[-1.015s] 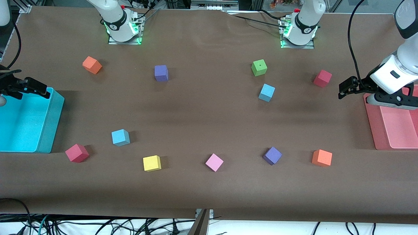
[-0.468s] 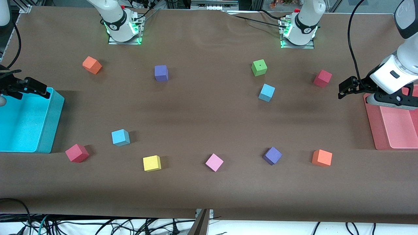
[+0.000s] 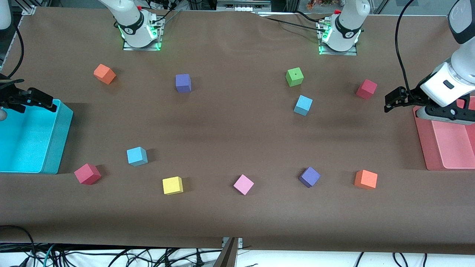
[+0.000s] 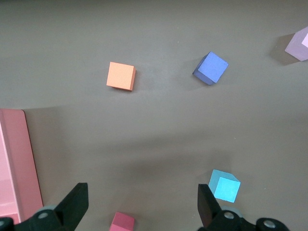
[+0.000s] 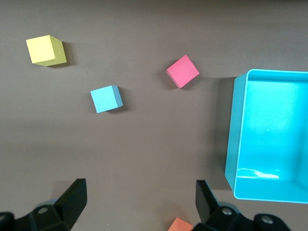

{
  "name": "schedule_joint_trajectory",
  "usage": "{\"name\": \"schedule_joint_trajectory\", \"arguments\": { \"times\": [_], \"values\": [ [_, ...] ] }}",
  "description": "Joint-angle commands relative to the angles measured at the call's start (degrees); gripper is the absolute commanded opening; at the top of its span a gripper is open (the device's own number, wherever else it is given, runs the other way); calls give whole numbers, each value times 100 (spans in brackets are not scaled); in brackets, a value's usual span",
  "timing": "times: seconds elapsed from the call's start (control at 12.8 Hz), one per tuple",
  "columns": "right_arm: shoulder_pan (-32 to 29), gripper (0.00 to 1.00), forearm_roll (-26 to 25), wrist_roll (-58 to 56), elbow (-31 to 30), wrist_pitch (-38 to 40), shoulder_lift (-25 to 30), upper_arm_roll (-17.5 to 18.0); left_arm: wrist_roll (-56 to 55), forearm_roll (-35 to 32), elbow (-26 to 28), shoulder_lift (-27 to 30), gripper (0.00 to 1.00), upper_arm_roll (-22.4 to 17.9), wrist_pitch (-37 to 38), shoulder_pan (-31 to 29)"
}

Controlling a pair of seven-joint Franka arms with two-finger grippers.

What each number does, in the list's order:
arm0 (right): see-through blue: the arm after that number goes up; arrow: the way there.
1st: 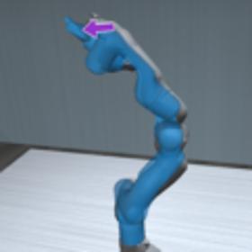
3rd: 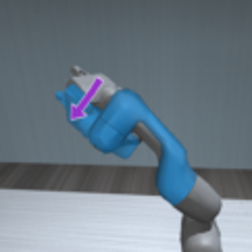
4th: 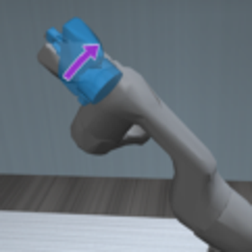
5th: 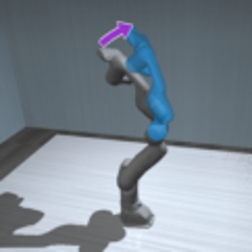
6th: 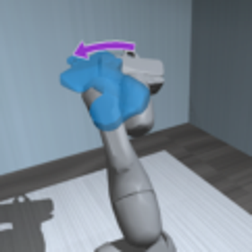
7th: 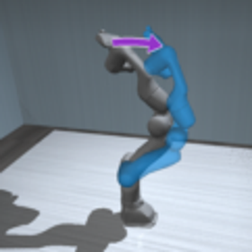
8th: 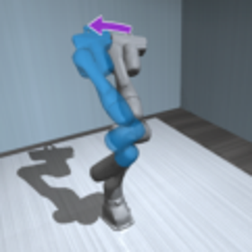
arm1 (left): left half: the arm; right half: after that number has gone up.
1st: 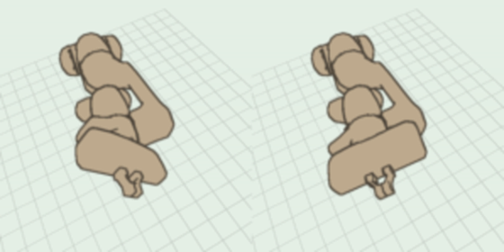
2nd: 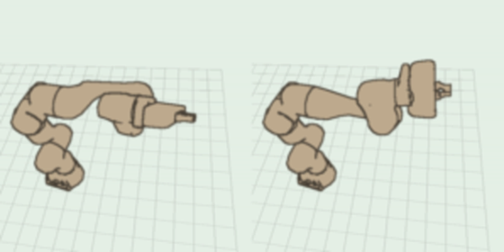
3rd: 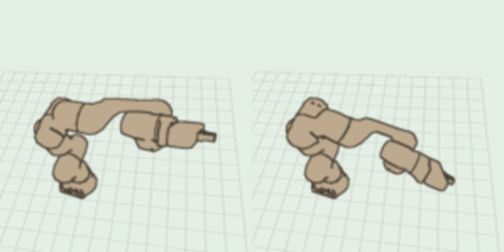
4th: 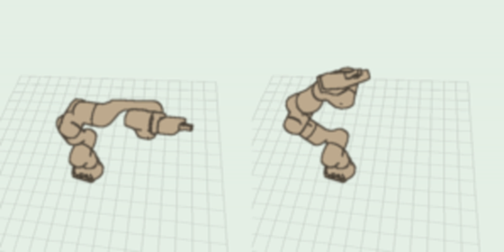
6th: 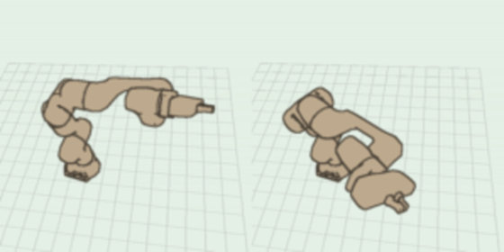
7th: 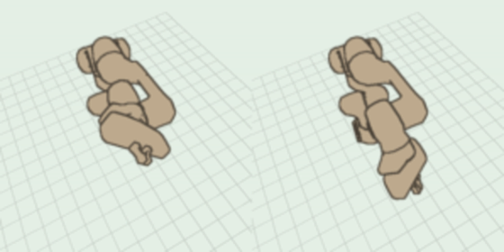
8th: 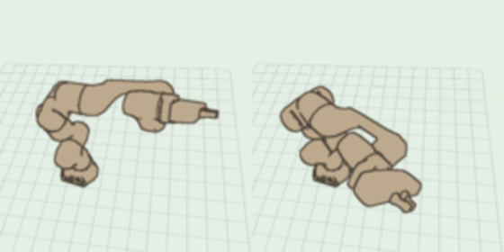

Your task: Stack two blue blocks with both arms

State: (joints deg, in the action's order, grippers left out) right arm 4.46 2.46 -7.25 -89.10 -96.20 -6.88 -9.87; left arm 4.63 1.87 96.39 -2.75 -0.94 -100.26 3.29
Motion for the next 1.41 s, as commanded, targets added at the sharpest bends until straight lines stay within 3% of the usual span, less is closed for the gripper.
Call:
{"name": "schedule_joint_trajectory", "arguments": {
  "times": [0.0, 0.47, 0.78, 1.33],
  "values": [
    [-85, 100, -35, 57, 138, 23, -50, 64, 38, 50, -156, -68, 100, -2, 121, 14],
    [-77, 100, -70, 56, 138, 14, -50, 73, 38, 50, -156, -68, 100, -2, 121, 14],
    [-68, 100, -246, 65, 130, -109, -366, 73, 38, 50, -156, -68, 100, -2, 121, 14],
    [686, 100, 184, 144, 77, -1047, -1903, 99, 38, 50, -147, -68, 100, -2, 121, 23]
  ]
}}
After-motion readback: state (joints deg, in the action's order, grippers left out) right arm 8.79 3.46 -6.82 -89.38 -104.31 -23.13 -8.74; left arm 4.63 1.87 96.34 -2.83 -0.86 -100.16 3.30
